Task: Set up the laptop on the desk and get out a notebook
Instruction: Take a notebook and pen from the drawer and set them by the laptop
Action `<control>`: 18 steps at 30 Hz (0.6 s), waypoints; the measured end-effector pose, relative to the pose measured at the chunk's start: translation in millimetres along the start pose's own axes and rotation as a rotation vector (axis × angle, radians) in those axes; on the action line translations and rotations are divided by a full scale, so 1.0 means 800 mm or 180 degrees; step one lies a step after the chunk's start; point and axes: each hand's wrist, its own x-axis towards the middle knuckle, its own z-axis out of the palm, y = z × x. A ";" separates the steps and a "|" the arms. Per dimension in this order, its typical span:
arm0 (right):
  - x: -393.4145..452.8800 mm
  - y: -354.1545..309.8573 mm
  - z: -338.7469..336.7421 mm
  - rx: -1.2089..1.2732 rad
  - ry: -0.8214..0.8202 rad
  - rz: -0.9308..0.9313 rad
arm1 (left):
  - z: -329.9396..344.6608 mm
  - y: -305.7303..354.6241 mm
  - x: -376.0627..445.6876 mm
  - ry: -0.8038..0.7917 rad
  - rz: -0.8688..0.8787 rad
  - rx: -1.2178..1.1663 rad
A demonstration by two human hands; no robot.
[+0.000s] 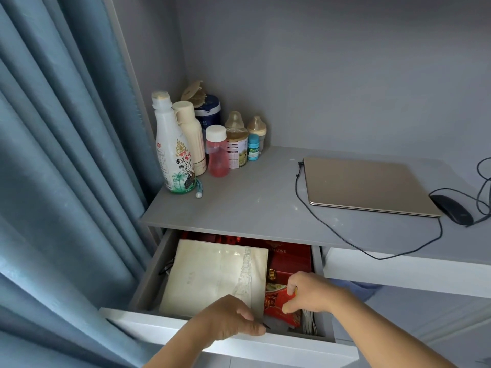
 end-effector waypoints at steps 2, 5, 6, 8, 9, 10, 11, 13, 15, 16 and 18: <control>0.003 -0.005 0.001 -0.0062 0.0062 0.0026 | 0.000 -0.003 0.000 0.0006 0.0031 -0.0095; 0.011 -0.012 0.001 -0.0133 0.0242 -0.0009 | -0.001 -0.007 0.000 0.0017 0.0104 -0.0176; 0.014 -0.016 0.001 -0.0137 0.0326 -0.0034 | -0.002 -0.009 0.001 0.0017 0.0133 -0.0199; 0.024 -0.025 0.000 -0.0118 0.0516 -0.0132 | -0.005 -0.012 0.001 0.0019 0.0192 -0.0261; 0.029 -0.030 -0.001 -0.0106 0.0610 -0.0198 | -0.007 -0.015 0.001 0.0021 0.0218 -0.0311; 0.035 -0.035 -0.002 -0.0098 0.0700 -0.0273 | -0.009 -0.017 0.002 0.0033 0.0238 -0.0373; 0.042 -0.042 -0.004 -0.0095 0.0771 -0.0345 | -0.012 -0.021 0.002 0.0054 0.0246 -0.0440; 0.056 -0.058 -0.007 -0.0108 0.0843 -0.0490 | -0.017 -0.029 0.003 0.0126 0.0247 -0.0554; 0.075 -0.075 -0.007 -0.0150 0.0855 -0.0618 | -0.022 -0.040 0.005 0.0174 0.0237 -0.0678; 0.085 -0.084 -0.006 -0.0171 0.0842 -0.0665 | -0.026 -0.046 0.006 0.0198 0.0230 -0.0783; 0.107 -0.098 -0.003 -0.0188 0.0782 -0.0697 | -0.033 -0.058 0.006 0.0270 0.0252 -0.1026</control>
